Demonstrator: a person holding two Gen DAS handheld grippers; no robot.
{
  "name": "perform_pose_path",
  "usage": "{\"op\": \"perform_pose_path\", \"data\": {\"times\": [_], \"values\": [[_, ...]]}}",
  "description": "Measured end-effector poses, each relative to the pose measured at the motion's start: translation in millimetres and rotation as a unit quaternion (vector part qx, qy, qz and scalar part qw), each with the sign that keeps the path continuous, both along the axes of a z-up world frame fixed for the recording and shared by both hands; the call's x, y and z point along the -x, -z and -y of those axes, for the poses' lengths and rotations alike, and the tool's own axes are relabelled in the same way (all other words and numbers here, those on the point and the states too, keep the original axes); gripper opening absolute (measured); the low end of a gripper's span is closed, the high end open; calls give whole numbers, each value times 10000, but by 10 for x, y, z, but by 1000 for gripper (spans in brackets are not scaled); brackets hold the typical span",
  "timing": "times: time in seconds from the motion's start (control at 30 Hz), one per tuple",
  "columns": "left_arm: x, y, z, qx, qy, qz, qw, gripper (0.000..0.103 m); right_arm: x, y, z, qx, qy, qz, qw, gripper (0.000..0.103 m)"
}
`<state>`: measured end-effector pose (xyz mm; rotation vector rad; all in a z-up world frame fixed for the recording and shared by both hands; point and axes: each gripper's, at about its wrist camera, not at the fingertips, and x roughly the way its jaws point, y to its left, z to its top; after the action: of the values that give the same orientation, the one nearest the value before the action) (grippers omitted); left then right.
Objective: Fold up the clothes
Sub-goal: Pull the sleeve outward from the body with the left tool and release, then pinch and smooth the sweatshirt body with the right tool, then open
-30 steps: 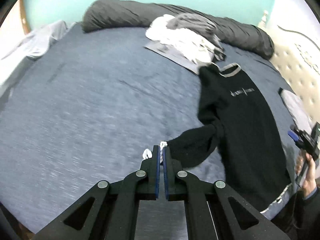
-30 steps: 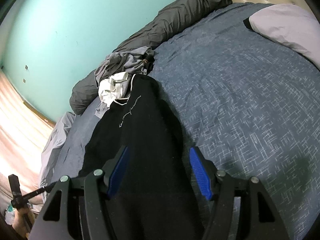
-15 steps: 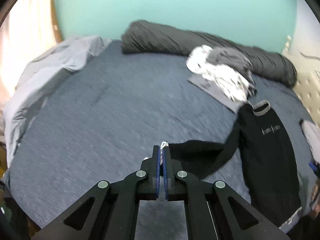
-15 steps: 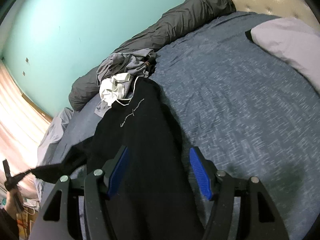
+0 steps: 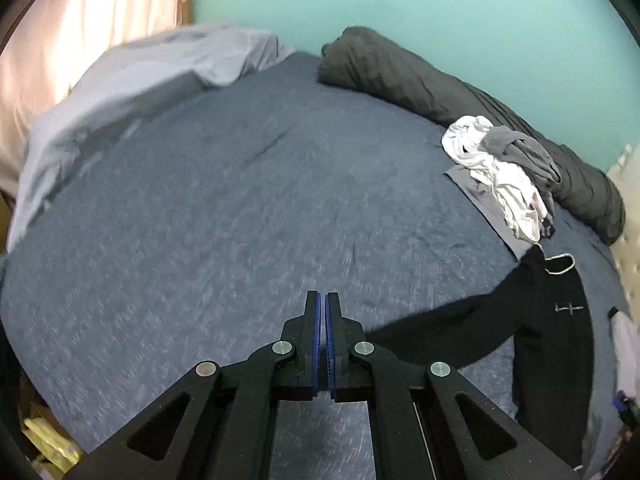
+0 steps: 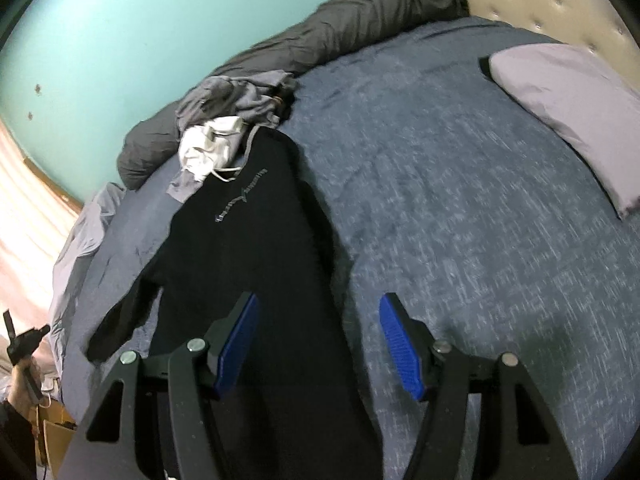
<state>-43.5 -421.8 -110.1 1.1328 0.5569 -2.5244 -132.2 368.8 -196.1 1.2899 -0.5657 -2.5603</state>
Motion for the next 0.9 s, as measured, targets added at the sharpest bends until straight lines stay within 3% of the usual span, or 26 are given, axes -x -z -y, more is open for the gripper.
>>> {"op": "perform_pose_path", "data": {"times": [0.07, 0.33, 0.53, 0.67, 0.9], "values": [[-34, 91, -10, -271, 157, -14, 9995, 2, -9, 5, 8, -58, -18, 58, 10000, 64], [127, 315, -713, -490, 994, 26, 9938, 4, 72, 90, 94, -199, -160, 348, 9991, 64], [395, 500, -1439, -958, 1482, -137, 9842, 19, 176, 264, 125, -25, -180, 570, 9982, 64], [584, 710, -2029, -1208, 1863, -134, 9750, 38, 253, 380, 159, 35, -213, 639, 9977, 64], [662, 1179, -2690, -1452, 2062, 18, 9677, 40, 409, 531, 211, -169, -245, 755, 9967, 64]]}}
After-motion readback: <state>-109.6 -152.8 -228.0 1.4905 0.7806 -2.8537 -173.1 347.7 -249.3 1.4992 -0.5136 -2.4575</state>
